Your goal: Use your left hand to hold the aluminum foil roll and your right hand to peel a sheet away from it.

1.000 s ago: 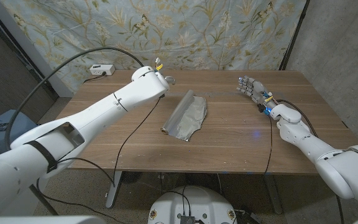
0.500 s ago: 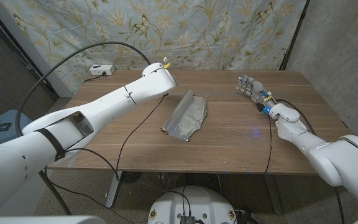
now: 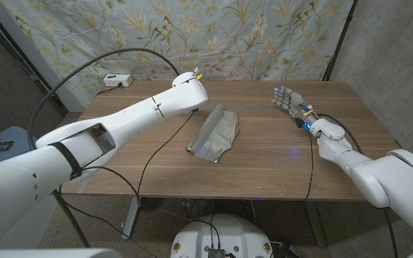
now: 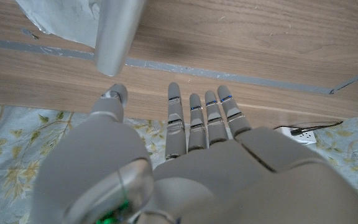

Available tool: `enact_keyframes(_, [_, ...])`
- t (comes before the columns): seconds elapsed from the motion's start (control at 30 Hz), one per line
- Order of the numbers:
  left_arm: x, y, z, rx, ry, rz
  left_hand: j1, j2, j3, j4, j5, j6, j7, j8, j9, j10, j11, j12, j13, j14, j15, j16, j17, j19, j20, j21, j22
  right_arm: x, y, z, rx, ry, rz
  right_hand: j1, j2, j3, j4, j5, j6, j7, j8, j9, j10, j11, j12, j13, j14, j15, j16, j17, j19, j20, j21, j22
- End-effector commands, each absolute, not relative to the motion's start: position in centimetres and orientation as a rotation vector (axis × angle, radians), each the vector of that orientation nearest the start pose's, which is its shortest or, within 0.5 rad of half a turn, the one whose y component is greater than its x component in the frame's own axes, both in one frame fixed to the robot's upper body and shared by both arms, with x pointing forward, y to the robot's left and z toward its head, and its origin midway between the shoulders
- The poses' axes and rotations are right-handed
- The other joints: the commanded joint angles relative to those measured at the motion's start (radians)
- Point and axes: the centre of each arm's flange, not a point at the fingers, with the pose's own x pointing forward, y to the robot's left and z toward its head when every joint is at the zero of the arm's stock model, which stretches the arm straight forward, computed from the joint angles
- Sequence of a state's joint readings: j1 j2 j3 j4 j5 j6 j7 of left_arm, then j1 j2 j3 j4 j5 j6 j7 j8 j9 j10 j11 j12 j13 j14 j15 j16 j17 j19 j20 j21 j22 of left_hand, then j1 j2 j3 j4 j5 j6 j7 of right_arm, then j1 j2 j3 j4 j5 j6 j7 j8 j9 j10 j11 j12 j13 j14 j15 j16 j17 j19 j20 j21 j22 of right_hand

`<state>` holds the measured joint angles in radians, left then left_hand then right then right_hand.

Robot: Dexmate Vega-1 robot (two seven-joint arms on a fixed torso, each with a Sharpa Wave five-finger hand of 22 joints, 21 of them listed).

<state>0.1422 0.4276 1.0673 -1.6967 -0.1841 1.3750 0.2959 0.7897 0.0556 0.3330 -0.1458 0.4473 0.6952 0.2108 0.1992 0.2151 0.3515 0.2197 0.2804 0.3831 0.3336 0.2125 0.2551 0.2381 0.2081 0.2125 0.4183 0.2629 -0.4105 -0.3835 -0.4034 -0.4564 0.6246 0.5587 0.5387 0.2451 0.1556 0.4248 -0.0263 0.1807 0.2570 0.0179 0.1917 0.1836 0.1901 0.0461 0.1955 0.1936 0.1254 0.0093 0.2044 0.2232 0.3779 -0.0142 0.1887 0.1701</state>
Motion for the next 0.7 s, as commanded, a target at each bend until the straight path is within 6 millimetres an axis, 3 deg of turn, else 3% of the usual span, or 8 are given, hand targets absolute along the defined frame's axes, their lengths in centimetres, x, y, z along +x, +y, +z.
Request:
enact_keyframes(0.03, [62.7,9.1,9.4,1.110,0.056,0.195,0.001,0.009,-0.012,0.000,0.000,-0.013,0.001,0.001,0.004,-0.007,0.000,-0.005,0.008,-0.008,-0.001,-0.003,0.005,-0.010,0.002,0.012,0.006,71.2,-34.9,-0.8,-0.099,-0.577,0.335,0.013,0.002,0.003,-0.005,-0.002,-0.002,-0.002,0.001,0.004,-0.002,0.001,-0.002,0.002,-0.001,0.007,0.009,0.001,-0.001,0.005,0.004,0.002])
enact_keyframes(0.7, [63.6,6.9,9.5,1.184,0.081,0.152,0.002,0.021,-0.022,-0.002,0.008,-0.027,-0.001,0.008,0.014,-0.018,0.000,-0.013,0.018,-0.015,0.000,-0.007,0.011,-0.022,0.002,0.027,0.013,71.3,-35.0,-1.5,-0.064,-0.573,0.319,0.012,0.003,0.002,-0.007,-0.003,-0.003,-0.003,0.001,0.004,-0.002,0.002,0.000,0.002,-0.002,0.007,0.011,0.002,-0.001,0.010,0.005,0.002])
